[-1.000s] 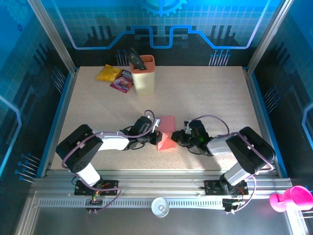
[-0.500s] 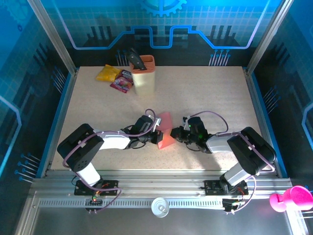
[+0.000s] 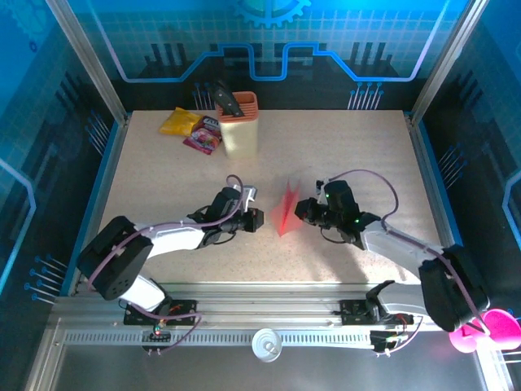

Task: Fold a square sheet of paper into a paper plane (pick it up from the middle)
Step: Turn over the paper at the center of the table.

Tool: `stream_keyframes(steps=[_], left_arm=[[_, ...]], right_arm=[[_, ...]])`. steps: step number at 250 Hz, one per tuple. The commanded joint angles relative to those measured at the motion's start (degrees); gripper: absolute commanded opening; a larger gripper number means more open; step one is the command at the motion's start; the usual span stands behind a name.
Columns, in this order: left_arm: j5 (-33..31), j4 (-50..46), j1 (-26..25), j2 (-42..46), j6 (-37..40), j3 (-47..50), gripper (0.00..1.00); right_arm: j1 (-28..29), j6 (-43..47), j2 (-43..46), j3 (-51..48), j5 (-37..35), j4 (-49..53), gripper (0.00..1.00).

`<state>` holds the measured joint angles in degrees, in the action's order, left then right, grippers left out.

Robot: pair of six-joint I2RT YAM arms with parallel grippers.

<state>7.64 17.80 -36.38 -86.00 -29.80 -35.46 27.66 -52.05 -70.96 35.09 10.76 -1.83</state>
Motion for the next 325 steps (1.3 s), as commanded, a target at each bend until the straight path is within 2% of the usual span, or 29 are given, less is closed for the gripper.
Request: stream_keyframes(steps=[1,36,63,130,211,239,256,300,325], left_arm=[[-1.32,-1.44,1.35,3.53,-2.43,2.19,0.11],[-1.91,-1.70,2.35,7.55,-2.77,4.74,0.12],[-1.95,-1.95,3.11,10.20,-2.90,6.30,0.12],[-1.94,-3.65,3.50,14.24,-2.06,7.49,0.13],[-0.92,-3.40,3.51,14.72,-2.27,8.40,0.12],[-0.62,-2.53,3.49,14.91,-3.09,8.92,0.12],[-0.19,-1.86,3.47,14.56,-3.72,9.17,0.12],[0.32,-1.49,3.42,13.24,-5.39,7.75,0.12],[0.29,-1.93,3.36,11.68,-6.67,6.40,0.12]], right_arm=[[-0.85,9.51,2.97,5.76,-6.93,21.58,0.00],[-1.20,15.58,5.11,10.82,-13.36,32.57,0.00],[-1.34,18.57,3.96,13.34,-14.16,36.52,0.00],[0.16,20.06,-1.69,12.63,-11.09,34.33,0.00],[10.82,19.81,-13.96,17.68,-13.72,32.86,0.00],[12.41,18.76,-16.08,18.70,-12.46,31.83,0.38],[12.33,17.90,-15.61,18.96,-11.65,31.44,0.47],[10.01,14.71,-10.03,17.38,-12.21,30.68,0.50],[6.60,11.44,-6.74,13.02,-10.65,26.79,0.37]])
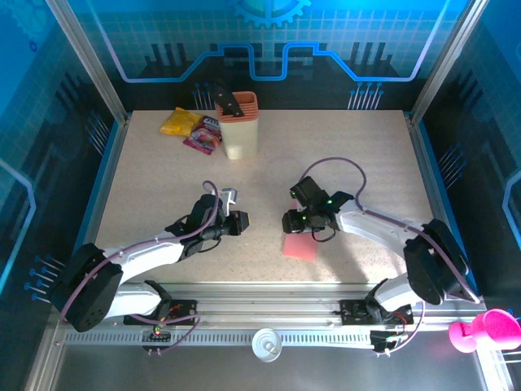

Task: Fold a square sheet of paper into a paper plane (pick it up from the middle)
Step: Turn over the paper at the center of the table, then third fold the triangle at the center of the table.

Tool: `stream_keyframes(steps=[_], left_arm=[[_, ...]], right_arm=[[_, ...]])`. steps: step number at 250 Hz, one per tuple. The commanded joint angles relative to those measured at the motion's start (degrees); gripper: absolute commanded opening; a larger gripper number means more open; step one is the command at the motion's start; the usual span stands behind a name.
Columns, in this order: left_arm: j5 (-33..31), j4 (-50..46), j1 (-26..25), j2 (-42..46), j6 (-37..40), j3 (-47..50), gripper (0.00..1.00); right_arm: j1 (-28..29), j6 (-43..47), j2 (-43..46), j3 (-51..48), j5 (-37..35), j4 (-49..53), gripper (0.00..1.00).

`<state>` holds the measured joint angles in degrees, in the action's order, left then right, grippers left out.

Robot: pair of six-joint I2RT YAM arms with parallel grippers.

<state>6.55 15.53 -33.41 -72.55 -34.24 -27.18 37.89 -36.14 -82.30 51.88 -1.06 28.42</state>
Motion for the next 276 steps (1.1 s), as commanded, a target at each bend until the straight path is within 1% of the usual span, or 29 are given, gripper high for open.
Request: stream_keyframes(steps=[1,18,29,50,64,88,111,132,157,183,203,211,227,238,243,252,276], left_arm=[[1.42,0.27,0.42,-1.82,-2.28,-1.99,0.12],[1.67,-0.54,0.45,-3.00,-3.21,-3.21,0.12],[2.24,-1.11,0.45,-3.67,-3.25,-4.18,0.12],[2.43,-4.45,0.45,-4.43,-2.72,-6.75,0.13],[2.26,-6.48,0.45,-4.44,-1.86,-8.26,0.17],[-0.10,-10.11,0.45,-3.45,-0.32,-10.37,0.24],[-2.64,-12.49,0.45,-2.75,0.86,-12.11,0.44],[-5.52,-14.54,0.43,-2.34,1.36,-13.98,0.59],[-9.33,-17.40,0.55,-1.86,1.40,-16.69,0.76],[-12.17,-22.11,0.51,-2.54,2.66,-21.41,0.89],[-13.09,-26.30,0.99,-3.93,4.09,-25.37,0.96],[-12.56,-28.00,1.38,-4.53,4.26,-26.83,0.97],[-11.45,-31.36,2.05,-5.71,4.79,-29.65,0.98],[-7.47,-36.81,3.79,-7.07,4.74,-33.71,0.99],[-6.65,-39.29,4.33,-7.57,5.13,-35.54,1.00],[-7.22,-41.70,4.49,-7.71,6.60,-37.39,1.00],[-7.90,-44.42,4.99,-6.73,8.96,-39.29,1.00]], right_arm=[[-3.66,-4.64,4.69,-4.01,1.29,-3.68,0.36],[-5.46,-6.98,5.95,-8.07,3.66,-8.38,0.22],[-5.96,-8.24,6.45,-10.56,4.51,-11.26,0.14],[-6.05,-10.45,6.90,-14.50,5.16,-15.59,0.07],[-6.06,-11.43,6.96,-17.11,5.10,-18.31,0.05],[-6.24,-12.62,6.31,-21.77,4.34,-22.80,0.02],[-7.13,-13.15,4.30,-26.48,5.57,-29.29,0.00],[-8.88,-11.87,0.42,-28.70,9.30,-35.08,0.00],[-9.24,-9.22,-4.62,-27.96,13.16,-39.05,0.00],[-8.95,-6.58,-8.76,-25.18,16.80,-40.35,0.00],[-8.24,-4.82,-10.66,-22.55,18.12,-39.82,0.00],[-7.82,-4.11,-11.20,-21.64,18.58,-39.55,0.00],[-6.93,-2.98,-11.94,-20.13,18.81,-38.57,0.00],[-6.59,-2.24,-12.24,-19.26,18.90,-37.79,0.00],[-6.19,-2.07,-12.28,-18.90,18.88,-37.42,0.00],[-5.99,-1.83,-12.22,-18.66,18.90,-37.14,0.00],[-5.93,-2.09,-11.20,-17.55,19.37,-36.41,0.00]])
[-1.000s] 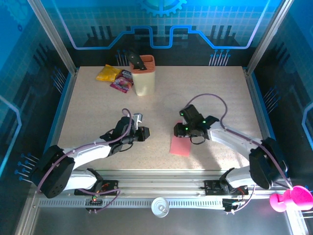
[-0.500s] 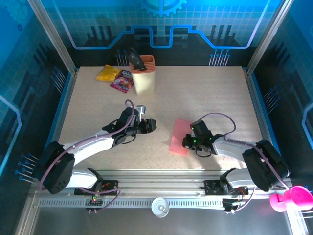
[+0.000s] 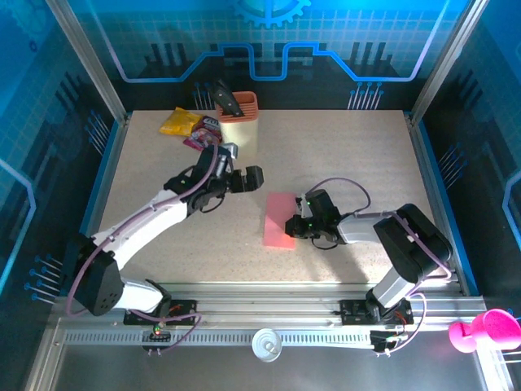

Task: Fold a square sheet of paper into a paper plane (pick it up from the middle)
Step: Third fold the triangle at the center of the table.

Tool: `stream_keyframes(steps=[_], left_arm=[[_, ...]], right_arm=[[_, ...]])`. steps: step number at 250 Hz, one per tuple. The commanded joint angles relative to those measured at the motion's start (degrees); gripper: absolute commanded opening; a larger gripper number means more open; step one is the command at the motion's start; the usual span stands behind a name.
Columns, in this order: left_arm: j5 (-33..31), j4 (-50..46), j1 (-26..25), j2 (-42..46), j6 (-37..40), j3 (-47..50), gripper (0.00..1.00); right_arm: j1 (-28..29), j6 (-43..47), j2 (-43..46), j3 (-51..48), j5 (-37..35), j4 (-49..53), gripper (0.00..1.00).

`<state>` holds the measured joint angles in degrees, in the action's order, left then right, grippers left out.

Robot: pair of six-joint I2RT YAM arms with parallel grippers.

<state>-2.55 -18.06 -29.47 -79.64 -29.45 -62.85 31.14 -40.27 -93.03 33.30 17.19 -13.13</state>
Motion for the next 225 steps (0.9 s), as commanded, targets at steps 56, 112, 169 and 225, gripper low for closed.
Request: stream_keyframes(steps=[56,112,169,225], left_arm=[[-2.16,-13.22,1.39,2.87,4.93,-3.60,1.00],[-3.01,-10.72,1.88,5.71,2.86,0.65,1.00],[-2.92,-9.30,1.92,7.27,-0.13,3.81,1.00],[-2.75,-7.40,1.97,10.53,-2.88,7.05,1.00]], right_arm=[[1.64,-0.04,5.77,2.67,-0.29,9.33,0.04],[3.14,-2.17,8.52,1.71,-2.37,11.74,0.03],[4.37,-4.20,13.23,-1.77,-4.66,13.84,0.01],[5.25,-5.02,13.65,-2.86,-5.08,13.48,0.00]])
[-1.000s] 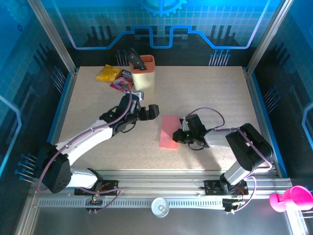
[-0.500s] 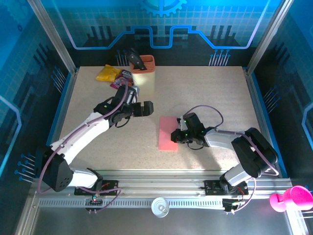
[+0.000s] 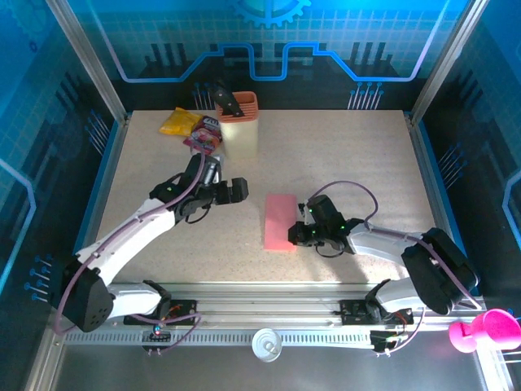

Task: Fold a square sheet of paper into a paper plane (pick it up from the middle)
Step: Third fold the triangle at the center of the table.

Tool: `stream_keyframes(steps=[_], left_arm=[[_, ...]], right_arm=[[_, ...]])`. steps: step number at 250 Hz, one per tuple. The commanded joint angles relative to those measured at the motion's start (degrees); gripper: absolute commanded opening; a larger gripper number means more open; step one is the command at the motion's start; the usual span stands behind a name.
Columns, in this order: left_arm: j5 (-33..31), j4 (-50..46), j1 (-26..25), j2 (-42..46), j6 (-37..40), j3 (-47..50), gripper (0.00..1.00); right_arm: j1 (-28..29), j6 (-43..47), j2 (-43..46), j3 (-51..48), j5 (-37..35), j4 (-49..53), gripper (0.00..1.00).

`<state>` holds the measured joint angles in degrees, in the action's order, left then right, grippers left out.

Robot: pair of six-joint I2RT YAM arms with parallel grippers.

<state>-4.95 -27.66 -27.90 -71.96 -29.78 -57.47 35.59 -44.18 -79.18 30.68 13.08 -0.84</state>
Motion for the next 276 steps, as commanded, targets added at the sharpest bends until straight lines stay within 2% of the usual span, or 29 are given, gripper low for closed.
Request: stream_keyframes(steps=[1,82,116,136,157,204,276], left_arm=[[-0.33,2.23,0.40,2.91,-2.60,1.76,1.00],[1.58,4.99,0.40,3.12,-7.90,6.13,1.00],[0.67,7.26,0.39,2.30,-9.18,7.40,1.00],[0.99,11.69,0.39,2.16,-9.30,9.86,1.00],[0.79,14.53,0.39,2.18,-12.15,11.99,1.00],[6.52,15.34,0.13,-0.44,-14.00,12.21,1.00],[6.58,16.70,-5.76,-4.93,-18.25,12.91,1.00]], right_arm=[[0.79,-1.10,-0.29,-0.21,-1.01,1.24,0.00],[0.79,-0.08,-7.35,0.22,0.89,-0.84,0.00],[0.13,0.89,-5.83,1.47,1.84,1.08,0.00],[-0.50,2.19,-3.42,3.68,2.04,4.15,0.00],[-1.81,3.54,-1.11,5.88,2.12,6.94,0.00],[-6.28,6.28,-3.32,10.84,4.51,9.13,0.00],[-8.00,6.17,-11.32,13.19,8.60,4.42,0.00]])
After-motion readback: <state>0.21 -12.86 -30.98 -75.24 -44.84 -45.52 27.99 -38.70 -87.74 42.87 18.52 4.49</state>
